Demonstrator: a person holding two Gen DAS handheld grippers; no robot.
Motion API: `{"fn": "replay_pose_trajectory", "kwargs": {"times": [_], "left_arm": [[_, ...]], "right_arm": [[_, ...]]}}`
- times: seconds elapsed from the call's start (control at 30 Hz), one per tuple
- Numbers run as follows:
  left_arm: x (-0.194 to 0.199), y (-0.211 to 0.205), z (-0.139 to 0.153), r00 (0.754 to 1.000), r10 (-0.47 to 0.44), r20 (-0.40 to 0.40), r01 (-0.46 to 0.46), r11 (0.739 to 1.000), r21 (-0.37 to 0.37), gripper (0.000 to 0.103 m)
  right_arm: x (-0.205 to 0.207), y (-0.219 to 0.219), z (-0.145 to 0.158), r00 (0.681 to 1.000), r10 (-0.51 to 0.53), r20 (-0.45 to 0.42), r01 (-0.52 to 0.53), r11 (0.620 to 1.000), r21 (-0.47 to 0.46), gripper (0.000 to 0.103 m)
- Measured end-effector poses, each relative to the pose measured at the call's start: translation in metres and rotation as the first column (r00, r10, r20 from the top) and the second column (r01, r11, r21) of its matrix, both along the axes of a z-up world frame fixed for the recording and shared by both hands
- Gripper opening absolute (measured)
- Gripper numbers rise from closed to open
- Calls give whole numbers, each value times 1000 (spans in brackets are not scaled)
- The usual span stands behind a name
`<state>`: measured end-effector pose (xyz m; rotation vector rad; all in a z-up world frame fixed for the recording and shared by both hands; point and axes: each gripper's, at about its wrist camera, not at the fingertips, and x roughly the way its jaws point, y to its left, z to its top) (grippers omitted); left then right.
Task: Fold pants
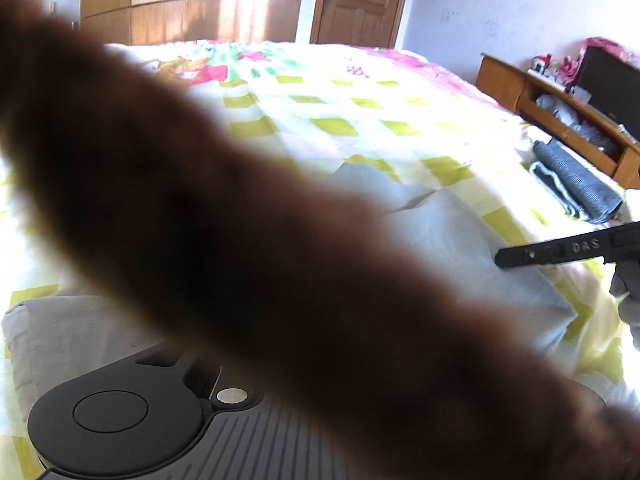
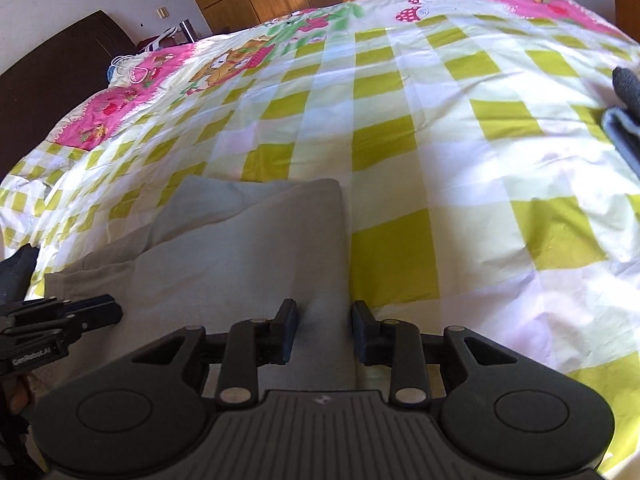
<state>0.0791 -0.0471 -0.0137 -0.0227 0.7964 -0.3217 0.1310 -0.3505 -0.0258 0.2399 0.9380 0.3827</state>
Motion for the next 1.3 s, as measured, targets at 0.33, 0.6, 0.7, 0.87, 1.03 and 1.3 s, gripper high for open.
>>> {"fn": "replay_pose_trajectory", "kwargs": {"times": [0.33,0.6,0.7,0.87,1.03,1.3], "left_arm": [[-9,-6,-6,1000,-14,-10,15,997,69,19],[-15,2,-4,1000,-17,0,17,997,69,19],[-16,9,-4,1000,-17,-1,17,999,48,19],[-21,30,0,1000,-4,0,4,999,50,20],[-30,72,8,998,52,-21,-51,997,64,20],[-59,135,19,984,170,-47,-167,984,60,20]], "right_arm": [[7,-10,-17,994,34,-102,-10,973,230,35],[-8,-12,28,998,-43,-37,53,943,327,25],[-11,2,54,999,-33,7,29,948,316,25],[-15,50,94,995,45,89,-69,956,284,24],[-24,124,123,968,181,172,-216,953,211,24],[-52,256,104,872,459,168,-472,881,42,22]]}}
